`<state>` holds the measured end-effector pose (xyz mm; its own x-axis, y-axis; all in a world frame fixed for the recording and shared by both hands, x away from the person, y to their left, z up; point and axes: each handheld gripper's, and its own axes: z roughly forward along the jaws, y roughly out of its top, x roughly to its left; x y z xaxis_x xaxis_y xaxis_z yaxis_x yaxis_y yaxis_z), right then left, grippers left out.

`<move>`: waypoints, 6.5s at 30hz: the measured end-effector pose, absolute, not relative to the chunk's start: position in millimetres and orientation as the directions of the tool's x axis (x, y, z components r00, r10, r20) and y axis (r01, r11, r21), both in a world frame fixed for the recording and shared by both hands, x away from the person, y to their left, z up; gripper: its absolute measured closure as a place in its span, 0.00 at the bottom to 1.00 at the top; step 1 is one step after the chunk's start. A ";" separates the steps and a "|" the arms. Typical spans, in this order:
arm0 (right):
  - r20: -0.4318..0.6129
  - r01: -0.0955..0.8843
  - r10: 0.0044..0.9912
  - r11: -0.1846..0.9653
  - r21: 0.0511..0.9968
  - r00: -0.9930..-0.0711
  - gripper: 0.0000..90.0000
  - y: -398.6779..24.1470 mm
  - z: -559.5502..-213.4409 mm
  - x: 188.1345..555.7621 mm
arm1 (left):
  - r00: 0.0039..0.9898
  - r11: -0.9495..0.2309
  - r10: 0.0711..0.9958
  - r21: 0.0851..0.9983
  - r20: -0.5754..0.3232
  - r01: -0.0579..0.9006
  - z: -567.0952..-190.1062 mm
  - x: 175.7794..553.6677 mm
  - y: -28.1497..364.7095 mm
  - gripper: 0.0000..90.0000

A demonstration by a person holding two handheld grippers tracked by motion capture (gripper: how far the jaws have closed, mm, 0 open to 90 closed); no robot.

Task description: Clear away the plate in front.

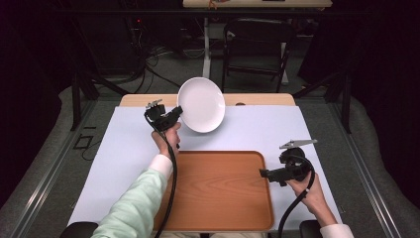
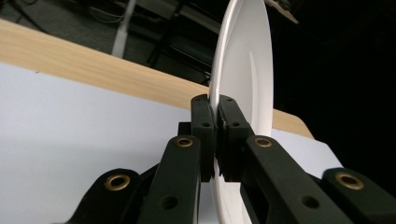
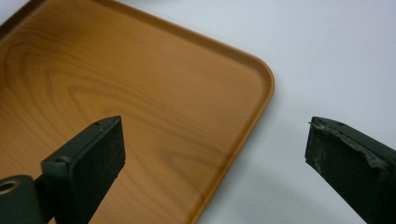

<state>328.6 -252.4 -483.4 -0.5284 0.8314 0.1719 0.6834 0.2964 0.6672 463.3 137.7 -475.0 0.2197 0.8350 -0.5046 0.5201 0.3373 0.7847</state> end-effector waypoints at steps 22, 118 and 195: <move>0.350 0.663 0.779 0.109 0.741 -0.520 0.19 -210.4 -476.2 404.6 | 0.526 0.165 0.717 0.844 -0.458 0.510 -435.5 399.8 122.4 0.97; 0.191 0.480 0.701 0.240 0.844 -0.687 0.88 -198.4 -452.3 319.1 | 0.649 -0.049 0.638 0.819 -0.414 0.571 -476.6 339.2 171.7 0.90; 0.258 0.660 0.711 0.370 0.654 -0.655 0.84 -171.8 -497.0 299.1 | 0.582 -0.238 0.709 0.642 -0.399 0.729 -518.2 310.2 175.7 0.85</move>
